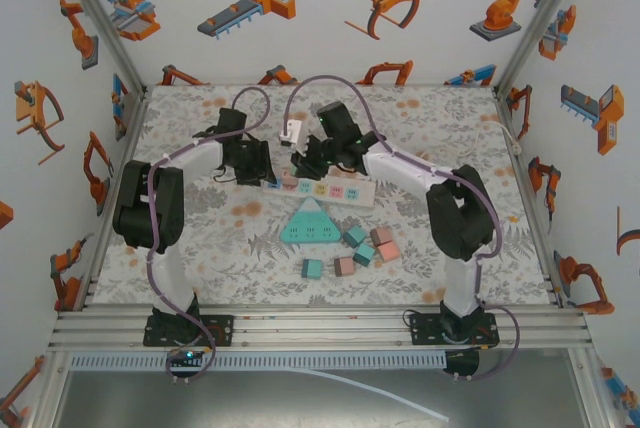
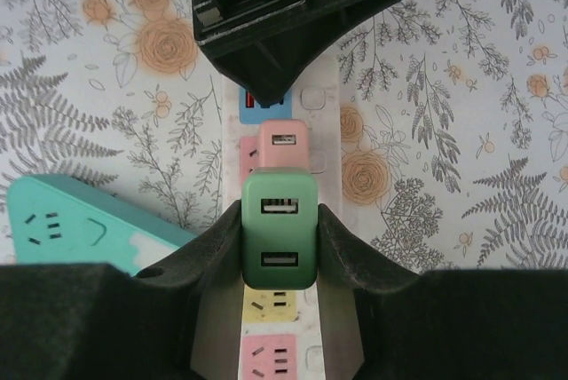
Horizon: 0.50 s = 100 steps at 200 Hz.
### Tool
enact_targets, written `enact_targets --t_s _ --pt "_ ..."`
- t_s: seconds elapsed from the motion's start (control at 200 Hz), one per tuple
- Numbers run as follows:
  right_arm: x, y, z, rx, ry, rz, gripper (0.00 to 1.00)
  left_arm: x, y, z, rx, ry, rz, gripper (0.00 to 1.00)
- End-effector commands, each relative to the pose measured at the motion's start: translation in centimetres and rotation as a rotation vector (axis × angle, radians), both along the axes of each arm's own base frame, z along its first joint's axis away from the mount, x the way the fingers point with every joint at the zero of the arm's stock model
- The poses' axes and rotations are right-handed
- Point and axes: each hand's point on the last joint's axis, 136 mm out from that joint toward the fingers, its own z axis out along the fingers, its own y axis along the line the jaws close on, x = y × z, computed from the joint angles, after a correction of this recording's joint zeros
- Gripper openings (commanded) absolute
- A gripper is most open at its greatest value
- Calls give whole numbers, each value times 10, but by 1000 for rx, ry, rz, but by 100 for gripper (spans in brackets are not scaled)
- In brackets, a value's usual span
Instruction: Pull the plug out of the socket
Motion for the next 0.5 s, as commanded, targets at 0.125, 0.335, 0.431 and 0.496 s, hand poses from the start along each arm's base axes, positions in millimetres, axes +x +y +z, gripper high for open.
enact_targets --t_s 0.125,0.335,0.431,0.496 --pt "-4 -19 78 176 122 -209 10 -9 2 36 -4 -53 -34 50" --pt "-4 -77 93 331 410 -477 11 -12 -19 102 -146 -238 -141 51" --pt "-6 -108 85 387 575 -577 11 -24 -30 135 -226 -333 -221 52" --pt "-13 -128 78 412 668 -622 11 -38 -38 157 -274 -404 -299 53"
